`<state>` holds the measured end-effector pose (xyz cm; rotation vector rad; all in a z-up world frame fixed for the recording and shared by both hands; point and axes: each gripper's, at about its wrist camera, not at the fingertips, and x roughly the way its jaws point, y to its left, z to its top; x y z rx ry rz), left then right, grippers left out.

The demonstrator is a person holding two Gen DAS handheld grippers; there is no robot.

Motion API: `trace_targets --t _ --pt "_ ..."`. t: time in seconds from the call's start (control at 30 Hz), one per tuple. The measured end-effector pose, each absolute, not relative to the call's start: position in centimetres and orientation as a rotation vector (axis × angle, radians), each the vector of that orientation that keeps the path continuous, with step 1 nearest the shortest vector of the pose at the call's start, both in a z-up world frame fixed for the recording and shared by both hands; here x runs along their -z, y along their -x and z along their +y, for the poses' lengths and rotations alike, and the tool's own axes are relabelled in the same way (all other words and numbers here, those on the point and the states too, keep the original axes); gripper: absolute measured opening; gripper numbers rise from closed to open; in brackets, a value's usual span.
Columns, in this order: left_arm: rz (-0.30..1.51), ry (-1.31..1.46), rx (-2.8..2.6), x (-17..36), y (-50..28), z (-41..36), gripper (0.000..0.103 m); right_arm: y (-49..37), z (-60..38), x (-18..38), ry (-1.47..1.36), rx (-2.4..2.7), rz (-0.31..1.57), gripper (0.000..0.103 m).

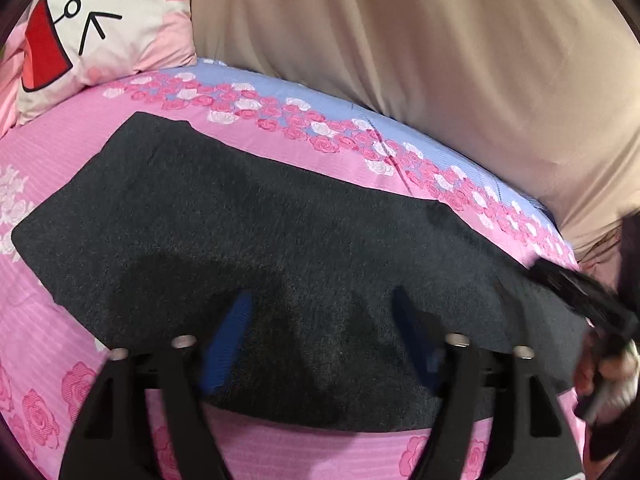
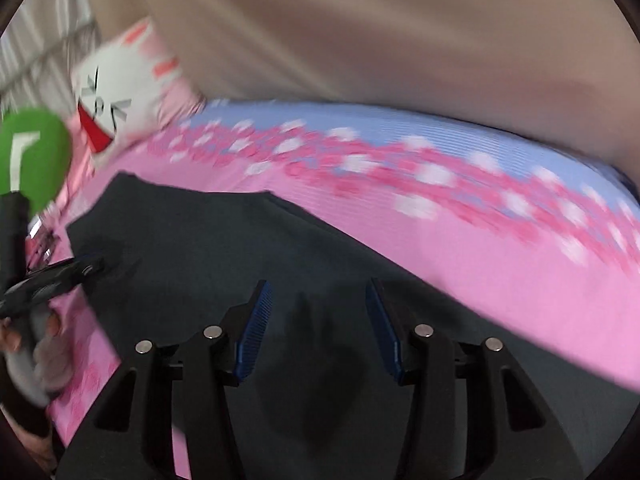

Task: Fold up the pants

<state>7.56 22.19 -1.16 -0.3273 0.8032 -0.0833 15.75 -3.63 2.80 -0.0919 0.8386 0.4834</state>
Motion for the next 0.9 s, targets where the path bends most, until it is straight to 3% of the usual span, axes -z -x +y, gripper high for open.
trace_targets --t 0.1,0.2,0.23,0.27,0.47,0.63,0.8,0.87,0.9 --pt "0.807 0.278 0.071 1.2 -7.6 21.5 0.076 -19.0 0.0 -1.3 0.12 -0.487 0.87 0.041" --pt "0.809 0.281 0.08 1.3 -7.6 21.6 0.077 -21.0 2.2 0.2 0.193 -0.449 0.897 0.024" --pt "0.808 0.289 0.083 1.3 -7.6 21.7 0.077 -21.3 2.8 0.2 0.224 -0.462 0.884 0.008" --pt "0.807 0.293 0.085 1.2 -7.6 21.7 0.077 -21.6 3.0 -0.1 0.232 -0.467 0.887 0.005" --pt "0.808 0.273 0.089 1.3 -7.7 21.3 0.082 -23.8 2.9 0.4 0.258 -0.372 0.864 0.001" --pt "0.805 0.277 0.092 1.2 -7.6 21.3 0.083 -18.8 -0.4 -3.0 0.104 -0.465 0.796 0.001" --pt "0.803 0.249 0.08 1.2 -7.7 20.8 0.084 -18.3 -0.6 0.6 0.156 -0.429 0.864 0.0" --pt "0.791 0.259 0.081 1.1 -7.4 21.0 0.084 -18.8 -3.0 0.1 0.064 -0.356 0.87 0.001" --pt "0.784 0.268 0.079 1.1 -7.3 21.1 0.084 -18.5 -4.5 -0.5 0.007 -0.334 0.854 0.006"
